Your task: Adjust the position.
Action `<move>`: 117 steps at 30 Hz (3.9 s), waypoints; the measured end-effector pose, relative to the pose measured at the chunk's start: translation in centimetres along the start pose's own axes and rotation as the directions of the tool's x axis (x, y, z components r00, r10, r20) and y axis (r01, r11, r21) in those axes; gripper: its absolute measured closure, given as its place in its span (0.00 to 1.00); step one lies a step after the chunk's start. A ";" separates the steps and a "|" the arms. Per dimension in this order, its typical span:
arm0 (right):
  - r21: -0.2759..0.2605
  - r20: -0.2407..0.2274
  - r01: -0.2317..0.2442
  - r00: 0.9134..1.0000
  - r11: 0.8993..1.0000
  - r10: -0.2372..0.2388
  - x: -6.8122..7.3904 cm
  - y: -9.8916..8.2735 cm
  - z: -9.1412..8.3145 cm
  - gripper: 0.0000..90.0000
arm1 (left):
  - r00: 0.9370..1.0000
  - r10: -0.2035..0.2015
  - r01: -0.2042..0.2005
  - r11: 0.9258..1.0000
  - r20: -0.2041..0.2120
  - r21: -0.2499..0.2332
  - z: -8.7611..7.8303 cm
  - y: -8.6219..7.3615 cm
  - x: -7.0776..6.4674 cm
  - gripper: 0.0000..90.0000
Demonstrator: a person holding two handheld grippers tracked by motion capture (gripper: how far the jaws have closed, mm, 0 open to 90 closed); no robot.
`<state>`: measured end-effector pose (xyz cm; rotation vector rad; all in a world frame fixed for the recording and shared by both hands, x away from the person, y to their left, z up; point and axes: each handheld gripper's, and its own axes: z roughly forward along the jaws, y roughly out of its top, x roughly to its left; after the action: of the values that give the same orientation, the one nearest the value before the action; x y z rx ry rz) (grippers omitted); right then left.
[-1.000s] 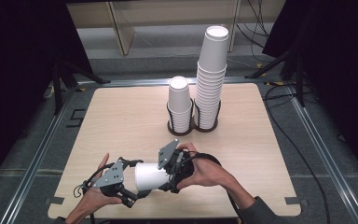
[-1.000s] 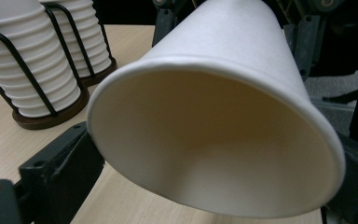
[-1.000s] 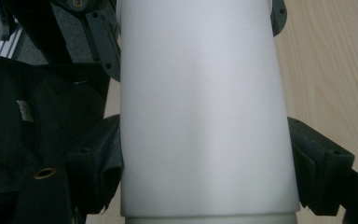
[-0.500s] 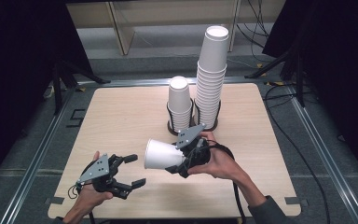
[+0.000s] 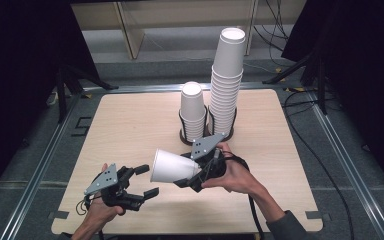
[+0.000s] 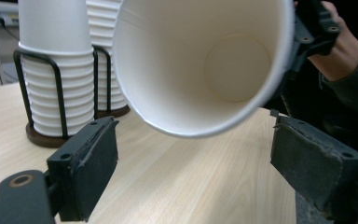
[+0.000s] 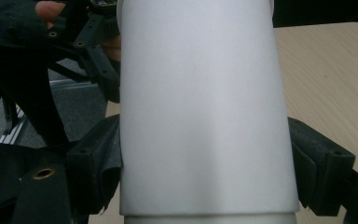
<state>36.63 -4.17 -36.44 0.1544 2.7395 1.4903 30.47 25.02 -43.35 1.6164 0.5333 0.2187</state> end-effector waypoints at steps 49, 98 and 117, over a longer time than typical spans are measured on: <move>-0.012 -0.171 0.000 0.985 1.000 -0.002 0.4 -1.2 3.5 0.22 | 0.997 0.036 -0.033 0.998 0.064 -0.048 0.0 0.6 -0.6 0.08; 0.239 0.019 0.149 0.987 0.959 -0.158 3.0 -0.4 5.5 0.18 | 0.975 0.223 -0.215 0.945 -0.004 0.247 0.7 1.1 -2.0 0.09; 0.229 -0.050 0.206 0.979 0.951 -0.200 3.2 -0.5 7.0 0.20 | 0.972 0.230 -0.235 0.941 0.049 0.243 0.9 0.9 -2.2 0.09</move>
<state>33.87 1.72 -40.53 -0.1421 2.8408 1.1270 29.11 23.16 -42.23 1.9249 0.3627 0.3216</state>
